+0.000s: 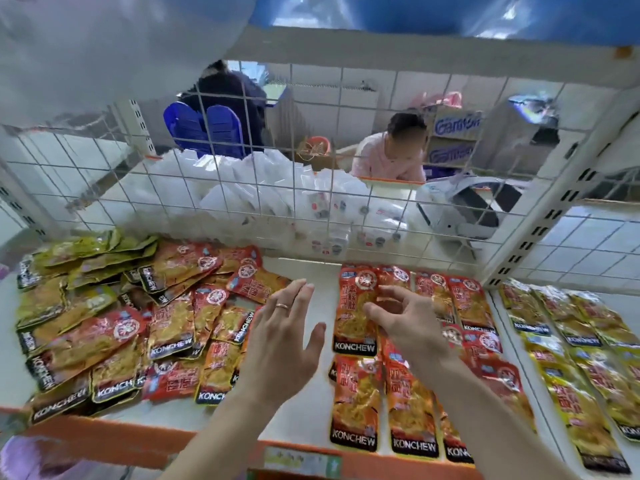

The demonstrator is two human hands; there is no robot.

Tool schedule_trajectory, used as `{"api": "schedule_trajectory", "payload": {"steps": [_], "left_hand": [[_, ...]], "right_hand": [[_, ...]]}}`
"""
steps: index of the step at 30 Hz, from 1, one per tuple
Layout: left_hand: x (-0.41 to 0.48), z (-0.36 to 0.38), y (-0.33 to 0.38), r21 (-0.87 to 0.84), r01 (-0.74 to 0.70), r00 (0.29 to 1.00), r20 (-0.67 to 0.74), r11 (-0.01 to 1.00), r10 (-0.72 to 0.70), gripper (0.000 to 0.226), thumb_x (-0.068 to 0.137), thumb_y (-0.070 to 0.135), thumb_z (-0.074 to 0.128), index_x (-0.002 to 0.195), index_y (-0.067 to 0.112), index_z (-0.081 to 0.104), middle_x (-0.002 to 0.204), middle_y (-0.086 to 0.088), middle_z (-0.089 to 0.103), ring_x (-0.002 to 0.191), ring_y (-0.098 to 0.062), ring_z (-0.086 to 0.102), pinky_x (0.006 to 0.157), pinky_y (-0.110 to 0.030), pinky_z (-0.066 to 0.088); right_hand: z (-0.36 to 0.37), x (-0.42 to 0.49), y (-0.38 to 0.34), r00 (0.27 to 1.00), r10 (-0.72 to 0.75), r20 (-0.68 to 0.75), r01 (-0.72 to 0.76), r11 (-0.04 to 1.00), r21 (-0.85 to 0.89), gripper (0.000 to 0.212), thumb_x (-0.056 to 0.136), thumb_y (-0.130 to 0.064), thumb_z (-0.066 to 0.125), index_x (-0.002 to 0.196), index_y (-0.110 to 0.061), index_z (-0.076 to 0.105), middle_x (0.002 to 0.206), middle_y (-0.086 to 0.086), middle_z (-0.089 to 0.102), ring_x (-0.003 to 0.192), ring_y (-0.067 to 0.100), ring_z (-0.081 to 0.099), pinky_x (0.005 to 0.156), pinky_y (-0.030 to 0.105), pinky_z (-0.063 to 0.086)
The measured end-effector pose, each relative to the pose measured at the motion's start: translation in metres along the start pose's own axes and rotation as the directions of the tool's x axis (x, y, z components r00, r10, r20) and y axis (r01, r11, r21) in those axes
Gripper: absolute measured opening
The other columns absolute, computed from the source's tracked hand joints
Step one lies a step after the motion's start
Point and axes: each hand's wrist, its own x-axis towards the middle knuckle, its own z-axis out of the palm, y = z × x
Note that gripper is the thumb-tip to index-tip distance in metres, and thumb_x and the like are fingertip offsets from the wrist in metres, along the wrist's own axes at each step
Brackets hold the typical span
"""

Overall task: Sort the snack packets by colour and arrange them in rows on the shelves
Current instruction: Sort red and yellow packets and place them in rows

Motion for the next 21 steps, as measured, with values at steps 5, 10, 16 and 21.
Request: {"api": "schedule_trajectory", "payload": {"steps": [5,10,16,21], "left_hand": [[0.027,0.008,-0.021,-0.044,-0.059,0.998,0.017,0.997,0.06,0.061,0.091,0.046,0.042,0.143,0.014,0.046,0.145,-0.003,0.051,0.132,-0.022,0.047,0.102,-0.041,0.046],[0.039,0.014,-0.038,-0.055,-0.079,0.996,0.043,0.995,0.082,0.059,0.087,0.037,0.055,0.141,0.012,0.05,0.144,-0.004,0.054,0.13,-0.023,0.051,0.099,-0.04,0.047],[0.051,0.013,-0.054,-0.023,-0.082,0.993,0.084,0.996,0.083,0.06,0.089,0.038,0.055,0.143,0.014,0.048,0.147,-0.004,0.051,0.134,-0.023,0.047,0.105,-0.041,0.042],[0.06,0.016,-0.06,-0.01,-0.087,0.991,0.104,0.996,0.088,0.061,0.089,0.039,0.052,0.145,0.016,0.046,0.149,-0.002,0.049,0.136,-0.022,0.044,0.109,-0.037,0.037]], "right_hand": [[0.024,0.025,0.003,0.998,-0.002,-0.067,-0.008,0.988,-0.152,0.034,0.087,-0.018,0.075,0.119,-0.016,0.064,0.1,-0.001,0.071,0.091,0.011,0.069,0.076,0.026,0.059],[0.046,0.053,0.006,0.995,-0.036,-0.096,0.009,0.964,-0.266,0.032,0.085,-0.016,0.076,0.116,-0.013,0.066,0.097,-0.002,0.071,0.089,0.01,0.068,0.08,0.024,0.057],[0.063,0.074,0.005,0.992,-0.064,-0.111,0.016,0.922,-0.386,0.038,0.084,-0.018,0.077,0.12,-0.01,0.067,0.103,0.002,0.072,0.095,0.015,0.068,0.09,0.033,0.056],[0.073,0.082,0.008,0.991,-0.071,-0.111,0.003,0.851,-0.525,0.039,0.086,-0.022,0.074,0.121,-0.006,0.068,0.099,0.004,0.072,0.093,0.015,0.065,0.088,0.023,0.05]]}}
